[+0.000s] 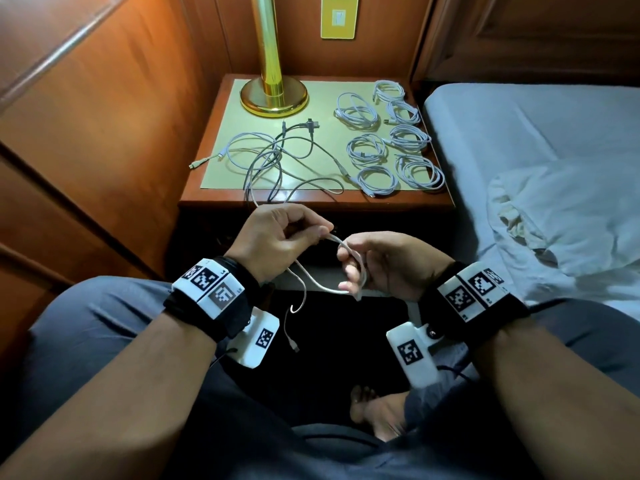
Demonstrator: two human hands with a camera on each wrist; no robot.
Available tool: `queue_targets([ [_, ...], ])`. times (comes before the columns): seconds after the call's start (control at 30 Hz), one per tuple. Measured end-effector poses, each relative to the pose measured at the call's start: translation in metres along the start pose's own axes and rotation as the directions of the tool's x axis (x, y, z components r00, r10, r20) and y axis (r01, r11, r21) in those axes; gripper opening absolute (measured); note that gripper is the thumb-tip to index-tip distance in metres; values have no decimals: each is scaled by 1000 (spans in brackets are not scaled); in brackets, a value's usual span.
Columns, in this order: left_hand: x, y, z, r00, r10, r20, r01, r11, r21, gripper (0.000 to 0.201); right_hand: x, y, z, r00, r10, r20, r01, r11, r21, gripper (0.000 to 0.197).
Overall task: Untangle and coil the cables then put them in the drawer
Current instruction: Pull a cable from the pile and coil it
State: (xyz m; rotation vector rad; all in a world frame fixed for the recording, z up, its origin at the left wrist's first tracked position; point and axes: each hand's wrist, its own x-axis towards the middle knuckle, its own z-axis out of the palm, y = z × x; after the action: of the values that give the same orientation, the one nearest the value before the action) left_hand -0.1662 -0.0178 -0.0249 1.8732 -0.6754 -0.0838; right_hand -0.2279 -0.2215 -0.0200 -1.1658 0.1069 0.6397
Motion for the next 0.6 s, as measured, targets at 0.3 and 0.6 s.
queue_targets([
  [0.3, 4, -1, -12, 971, -182, 154, 201, 971, -126, 10, -12, -23, -14, 973, -207, -106, 220, 967, 133, 22],
  [0.6, 12, -25, -52, 942, -219, -256, 289, 915, 281, 14, -32, -48, -44, 804, -421, -419, 536, 819, 206, 27],
])
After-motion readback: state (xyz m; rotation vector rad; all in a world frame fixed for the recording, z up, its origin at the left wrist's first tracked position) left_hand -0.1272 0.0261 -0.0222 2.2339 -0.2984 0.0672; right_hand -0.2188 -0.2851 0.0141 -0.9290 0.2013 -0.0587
